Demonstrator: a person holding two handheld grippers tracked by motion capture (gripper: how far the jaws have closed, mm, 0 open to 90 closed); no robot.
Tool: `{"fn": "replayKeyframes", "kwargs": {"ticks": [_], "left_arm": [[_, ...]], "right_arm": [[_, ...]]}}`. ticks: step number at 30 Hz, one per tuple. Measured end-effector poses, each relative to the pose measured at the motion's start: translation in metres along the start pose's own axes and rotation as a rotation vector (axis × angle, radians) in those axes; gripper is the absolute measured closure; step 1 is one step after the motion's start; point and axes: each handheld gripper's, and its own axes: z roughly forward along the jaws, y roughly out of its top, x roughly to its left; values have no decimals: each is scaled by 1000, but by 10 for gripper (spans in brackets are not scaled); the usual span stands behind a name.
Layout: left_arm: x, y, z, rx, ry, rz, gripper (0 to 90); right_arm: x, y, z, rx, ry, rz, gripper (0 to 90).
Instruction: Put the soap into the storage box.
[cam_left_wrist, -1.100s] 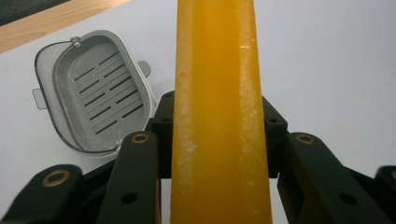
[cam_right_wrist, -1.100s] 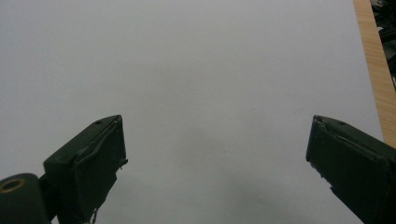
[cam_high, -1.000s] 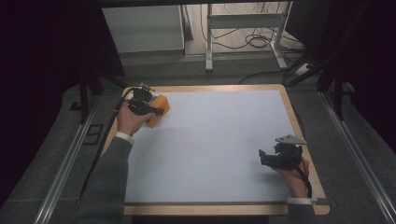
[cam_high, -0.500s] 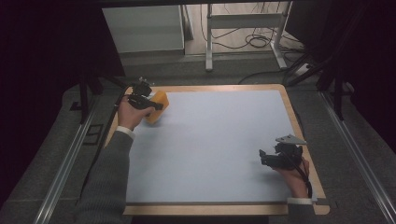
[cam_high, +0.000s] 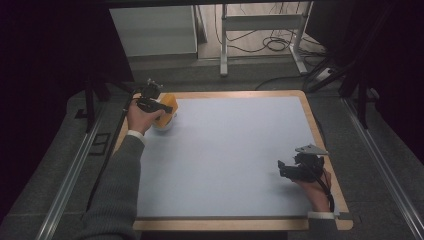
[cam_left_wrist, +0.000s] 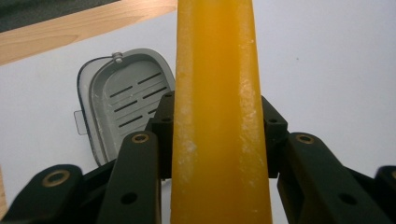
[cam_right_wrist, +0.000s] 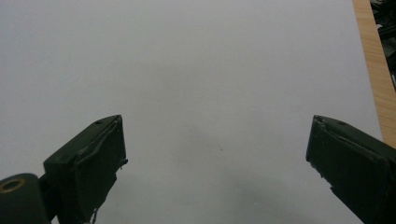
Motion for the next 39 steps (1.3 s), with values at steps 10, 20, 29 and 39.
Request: {"fn": "replayKeyframes", "kwargs": {"ticks": [10, 20, 29, 39], "left_arm": [[13, 5, 13, -11, 11, -48, 612], [28, 8, 27, -28, 46, -117, 612], [35, 4, 42, -31, 54, -166, 612], [42, -1, 52, -30, 86, -208, 612]], "right_arm": [[-1, -1, 1, 4, -3, -2, 49], [-3, -2, 2, 10, -10, 0, 48], [-5, -3, 2, 11, -11, 5, 48], [-6, -3, 3, 13, -15, 2, 49]]}}
